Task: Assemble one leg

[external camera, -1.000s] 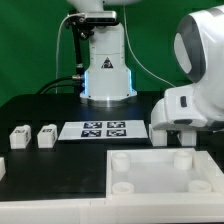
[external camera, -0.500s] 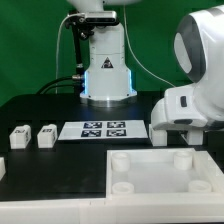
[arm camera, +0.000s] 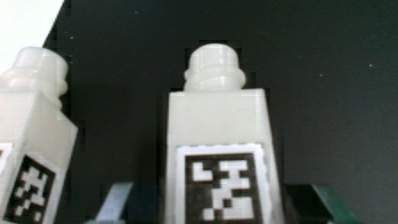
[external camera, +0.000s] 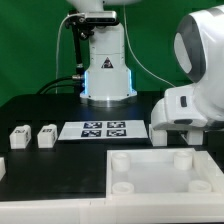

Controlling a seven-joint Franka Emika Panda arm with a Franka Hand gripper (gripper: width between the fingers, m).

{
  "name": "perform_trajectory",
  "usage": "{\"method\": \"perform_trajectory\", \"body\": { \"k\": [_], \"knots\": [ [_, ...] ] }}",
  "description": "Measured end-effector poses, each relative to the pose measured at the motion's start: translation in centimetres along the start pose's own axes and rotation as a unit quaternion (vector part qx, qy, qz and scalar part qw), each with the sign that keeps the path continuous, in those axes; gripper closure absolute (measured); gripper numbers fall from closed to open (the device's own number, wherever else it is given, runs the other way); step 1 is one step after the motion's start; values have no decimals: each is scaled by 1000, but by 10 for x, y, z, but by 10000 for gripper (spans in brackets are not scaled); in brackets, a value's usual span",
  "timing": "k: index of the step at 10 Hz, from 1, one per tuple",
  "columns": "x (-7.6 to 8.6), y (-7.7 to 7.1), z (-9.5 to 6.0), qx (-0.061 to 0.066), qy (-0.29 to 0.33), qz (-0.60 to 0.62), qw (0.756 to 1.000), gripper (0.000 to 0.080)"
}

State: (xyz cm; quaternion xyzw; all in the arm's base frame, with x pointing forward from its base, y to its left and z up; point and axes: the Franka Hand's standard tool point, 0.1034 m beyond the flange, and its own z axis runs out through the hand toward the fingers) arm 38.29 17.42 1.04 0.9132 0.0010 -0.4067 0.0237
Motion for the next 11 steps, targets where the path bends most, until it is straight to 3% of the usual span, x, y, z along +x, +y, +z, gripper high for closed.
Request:
{"method": "perform_trajectory", "body": {
  "k": [4,6,8,9,10,11],
  "knots": [
    [-5,31,-70,18,74,-44,996,509],
    [-12,45,-110,30,192,-50,980,509],
    [-28,53,-156,22,291,-54,955,509],
    [-29,53,-155,25,350,-55,935,509],
    [-29,54,-148,26,371,-55,927,509],
    [-21,51,-152,32,427,-58,902,509]
  ]
}}
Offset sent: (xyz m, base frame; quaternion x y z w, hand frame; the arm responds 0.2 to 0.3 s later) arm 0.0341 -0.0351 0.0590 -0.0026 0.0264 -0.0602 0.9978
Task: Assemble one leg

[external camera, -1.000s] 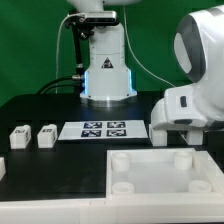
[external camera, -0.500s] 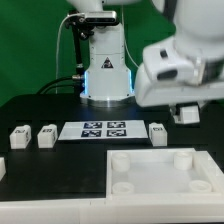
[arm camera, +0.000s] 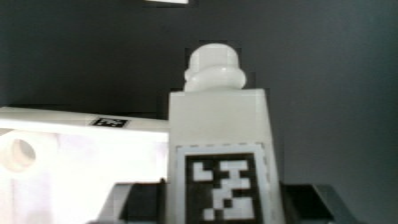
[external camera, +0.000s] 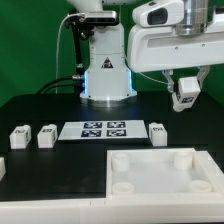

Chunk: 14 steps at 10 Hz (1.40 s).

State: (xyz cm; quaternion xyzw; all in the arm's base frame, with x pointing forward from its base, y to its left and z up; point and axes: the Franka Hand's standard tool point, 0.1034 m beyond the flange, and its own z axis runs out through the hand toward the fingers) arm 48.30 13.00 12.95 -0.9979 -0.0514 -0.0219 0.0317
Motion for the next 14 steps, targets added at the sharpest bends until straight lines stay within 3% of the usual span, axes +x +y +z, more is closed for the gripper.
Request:
{"method": "perform_trajectory", "body": {
  "k": [1,2,4,6,7,8,9,11,12,14],
  "knots": [
    [-2,1,22,4,47,-13,999,509],
    [15,7,26,5,86,-26,996,509],
    [60,15,3,4,174,-40,984,508],
    [77,12,-11,6,226,-45,973,508],
    [78,13,-13,8,286,-46,957,508],
    [69,14,2,7,281,-45,959,508],
    [67,14,5,7,255,-47,966,508],
    [69,15,4,5,263,-51,964,508],
    [74,22,5,-2,264,-65,962,508],
    [108,43,-6,-16,271,-76,960,508]
  ]
}}
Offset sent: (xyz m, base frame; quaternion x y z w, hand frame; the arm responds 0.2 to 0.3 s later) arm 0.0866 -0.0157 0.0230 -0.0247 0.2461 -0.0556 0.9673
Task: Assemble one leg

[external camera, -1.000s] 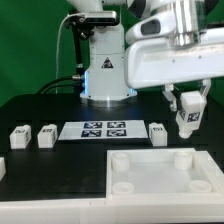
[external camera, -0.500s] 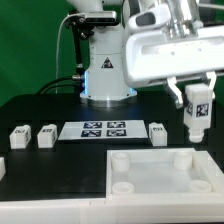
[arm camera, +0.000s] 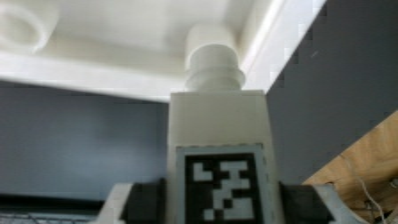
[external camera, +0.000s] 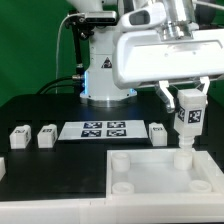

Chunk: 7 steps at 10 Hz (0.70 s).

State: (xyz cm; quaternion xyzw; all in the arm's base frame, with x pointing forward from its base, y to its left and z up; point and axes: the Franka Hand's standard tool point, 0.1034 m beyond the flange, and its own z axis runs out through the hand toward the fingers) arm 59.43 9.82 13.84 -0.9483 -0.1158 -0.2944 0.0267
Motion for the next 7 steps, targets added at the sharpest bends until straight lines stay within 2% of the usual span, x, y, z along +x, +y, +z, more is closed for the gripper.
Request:
{"method": "perform_trajectory", "body": {
  "k": [2,5,7],
  "knots": [
    [23,9,13,-2,8,-4,1000,508],
    [16,-1,36,6,6,-3,1000,508],
    [17,-9,43,9,8,0,1000,508]
  ]
}}
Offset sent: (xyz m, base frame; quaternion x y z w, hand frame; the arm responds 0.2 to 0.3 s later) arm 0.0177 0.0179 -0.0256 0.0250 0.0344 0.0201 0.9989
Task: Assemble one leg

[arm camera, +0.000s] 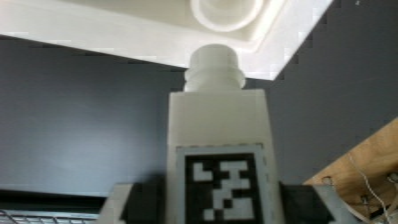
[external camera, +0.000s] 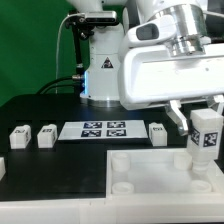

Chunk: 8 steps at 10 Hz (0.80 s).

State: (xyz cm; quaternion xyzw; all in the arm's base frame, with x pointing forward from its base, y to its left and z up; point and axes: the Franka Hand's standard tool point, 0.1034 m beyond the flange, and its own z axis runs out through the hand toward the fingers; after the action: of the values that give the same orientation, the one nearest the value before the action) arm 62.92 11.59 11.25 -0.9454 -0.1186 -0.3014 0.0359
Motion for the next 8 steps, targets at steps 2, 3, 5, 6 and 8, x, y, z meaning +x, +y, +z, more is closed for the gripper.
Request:
{"method": "perform_trajectory", "body": {
  "k": [2,3,5,6,8],
  "knots": [
    [-10,-8,6,4,-4,-3,1000,508],
    [-12,-9,7,4,-6,-4,1000,508],
    [-16,-9,9,5,-9,-4,1000,508],
    [-17,-7,10,4,-10,-5,1000,508],
    [-21,-3,12,2,-13,-6,1000,508]
  ]
}}
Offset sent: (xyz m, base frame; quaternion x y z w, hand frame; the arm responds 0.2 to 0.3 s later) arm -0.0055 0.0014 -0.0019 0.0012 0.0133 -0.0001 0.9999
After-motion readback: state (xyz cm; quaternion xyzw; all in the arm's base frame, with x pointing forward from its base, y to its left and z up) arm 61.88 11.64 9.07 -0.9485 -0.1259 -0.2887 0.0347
